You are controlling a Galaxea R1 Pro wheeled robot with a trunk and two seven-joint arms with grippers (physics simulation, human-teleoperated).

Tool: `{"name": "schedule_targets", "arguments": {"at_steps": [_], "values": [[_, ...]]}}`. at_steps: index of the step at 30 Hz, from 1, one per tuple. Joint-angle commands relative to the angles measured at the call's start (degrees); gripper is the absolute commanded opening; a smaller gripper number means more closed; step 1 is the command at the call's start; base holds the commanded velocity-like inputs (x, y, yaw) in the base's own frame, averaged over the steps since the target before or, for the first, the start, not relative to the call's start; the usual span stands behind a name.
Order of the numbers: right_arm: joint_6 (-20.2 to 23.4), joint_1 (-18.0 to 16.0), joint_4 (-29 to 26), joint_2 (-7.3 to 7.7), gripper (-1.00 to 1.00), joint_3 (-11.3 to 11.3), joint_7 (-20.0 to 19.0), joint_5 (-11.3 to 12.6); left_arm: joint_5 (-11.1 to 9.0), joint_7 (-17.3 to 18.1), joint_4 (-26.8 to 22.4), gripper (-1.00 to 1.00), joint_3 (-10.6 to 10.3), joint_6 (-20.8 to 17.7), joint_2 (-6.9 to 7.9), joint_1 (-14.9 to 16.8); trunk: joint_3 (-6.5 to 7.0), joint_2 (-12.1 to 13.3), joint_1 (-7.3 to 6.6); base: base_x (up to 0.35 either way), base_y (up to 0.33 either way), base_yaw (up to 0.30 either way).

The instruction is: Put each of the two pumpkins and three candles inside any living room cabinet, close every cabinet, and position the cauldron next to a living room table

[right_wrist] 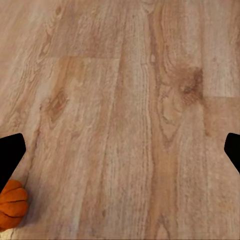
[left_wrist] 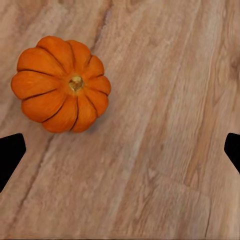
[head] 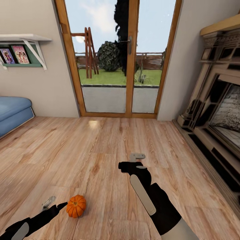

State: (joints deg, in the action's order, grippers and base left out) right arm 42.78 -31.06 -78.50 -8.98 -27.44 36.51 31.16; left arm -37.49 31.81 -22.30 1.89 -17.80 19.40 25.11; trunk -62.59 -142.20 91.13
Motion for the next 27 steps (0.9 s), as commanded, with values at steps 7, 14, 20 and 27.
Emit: {"name": "schedule_targets", "arguments": {"at_steps": [7,14,20,27], "values": [[1.0,-0.1,-8.7,0.01,1.0,-0.1,0.6,3.5,-0.5,0.2,0.8,1.0,0.3,-0.6,0.88,0.0,-1.5,-1.1,0.66,0.0,0.0,0.0],[4.7,-0.1,-9.3,0.02,1.0,0.0,0.5,5.5,-0.5,0.2,0.8,1.0,0.3,-0.7,1.03,0.1,-3.05,-1.2,0.84,0.0,0.0,0.0],[5.0,-0.1,-9.0,0.02,1.0,-0.1,0.5,5.6,-1.9,1.1,-0.8,1.0,1.0,-1.3,3.08,0.7,-4.38,-1.3,1.0,0.0,0.0,0.0],[4.9,-0.1,-8.7,0.02,1.0,-0.1,0.5,5.6,-9.8,2.7,-5.9,1.0,3.0,-8.6,7.79,1.7,-5.93,-1.4,1.18,0.0,0.0,0.0]]}}
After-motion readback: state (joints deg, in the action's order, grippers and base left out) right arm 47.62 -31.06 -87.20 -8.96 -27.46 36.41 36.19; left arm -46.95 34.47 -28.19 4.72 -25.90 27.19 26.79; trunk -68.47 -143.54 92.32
